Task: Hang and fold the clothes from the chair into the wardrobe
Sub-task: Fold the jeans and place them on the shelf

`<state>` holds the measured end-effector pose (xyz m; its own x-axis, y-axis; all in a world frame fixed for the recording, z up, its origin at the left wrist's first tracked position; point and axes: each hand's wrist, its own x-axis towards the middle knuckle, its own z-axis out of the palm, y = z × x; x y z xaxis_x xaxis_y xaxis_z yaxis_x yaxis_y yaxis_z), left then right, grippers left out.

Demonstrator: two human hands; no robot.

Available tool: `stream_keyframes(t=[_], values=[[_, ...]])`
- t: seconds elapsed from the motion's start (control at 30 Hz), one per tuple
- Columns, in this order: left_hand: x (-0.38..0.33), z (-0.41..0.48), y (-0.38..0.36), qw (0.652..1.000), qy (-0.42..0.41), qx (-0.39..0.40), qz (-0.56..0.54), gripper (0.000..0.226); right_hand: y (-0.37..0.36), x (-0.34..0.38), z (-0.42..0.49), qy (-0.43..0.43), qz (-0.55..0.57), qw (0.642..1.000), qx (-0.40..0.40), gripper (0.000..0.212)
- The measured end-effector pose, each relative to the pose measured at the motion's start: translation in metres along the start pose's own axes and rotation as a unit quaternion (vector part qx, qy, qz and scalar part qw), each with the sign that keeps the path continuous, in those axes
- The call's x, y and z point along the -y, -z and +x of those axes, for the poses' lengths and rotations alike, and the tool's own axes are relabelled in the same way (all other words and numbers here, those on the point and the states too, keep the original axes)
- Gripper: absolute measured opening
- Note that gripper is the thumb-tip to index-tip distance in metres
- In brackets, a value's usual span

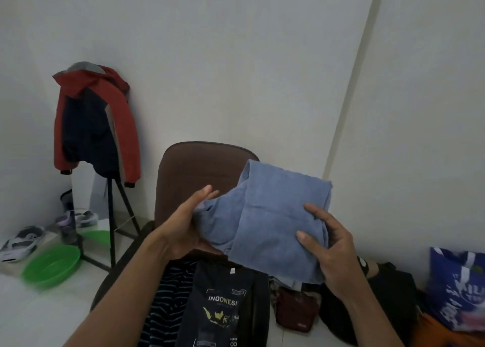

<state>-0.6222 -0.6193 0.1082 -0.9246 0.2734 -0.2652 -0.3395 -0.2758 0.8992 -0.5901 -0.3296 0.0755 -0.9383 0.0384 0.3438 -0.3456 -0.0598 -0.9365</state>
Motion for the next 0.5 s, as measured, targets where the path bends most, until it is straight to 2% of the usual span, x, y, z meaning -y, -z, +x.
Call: stream_keyframes(t=[0.1,0.13,0.2,0.27,0.33,0.4,0.5], values=[[0.024,0.011,-0.010,0.998,0.049,0.027,0.013,0.083,0.017,-0.010,-0.025,-0.038,-0.013,0.999,-0.007,0.048],[0.035,0.015,-0.013,0.997,0.050,0.034,0.042,0.088,0.023,-0.011,-0.033,-0.045,-0.013,0.999,-0.009,0.047],[0.058,0.024,-0.021,0.989,0.015,0.060,0.136,0.117,0.037,-0.013,-0.048,-0.057,-0.030,0.998,-0.011,0.045],[0.077,0.025,-0.035,0.955,-0.060,0.116,0.267,0.125,0.050,-0.015,-0.063,-0.068,-0.050,0.996,-0.017,0.045],[0.094,0.027,-0.049,0.900,-0.148,0.146,0.383,0.125,0.062,-0.018,-0.077,-0.080,-0.054,0.995,-0.037,0.047],[0.105,0.030,-0.066,0.862,-0.206,0.173,0.430,0.113,0.073,-0.022,-0.092,-0.086,-0.049,0.993,-0.069,0.047],[0.120,0.032,-0.089,0.822,-0.257,0.203,0.466,0.079,0.083,-0.022,-0.119,-0.075,-0.048,0.988,-0.123,0.043]])
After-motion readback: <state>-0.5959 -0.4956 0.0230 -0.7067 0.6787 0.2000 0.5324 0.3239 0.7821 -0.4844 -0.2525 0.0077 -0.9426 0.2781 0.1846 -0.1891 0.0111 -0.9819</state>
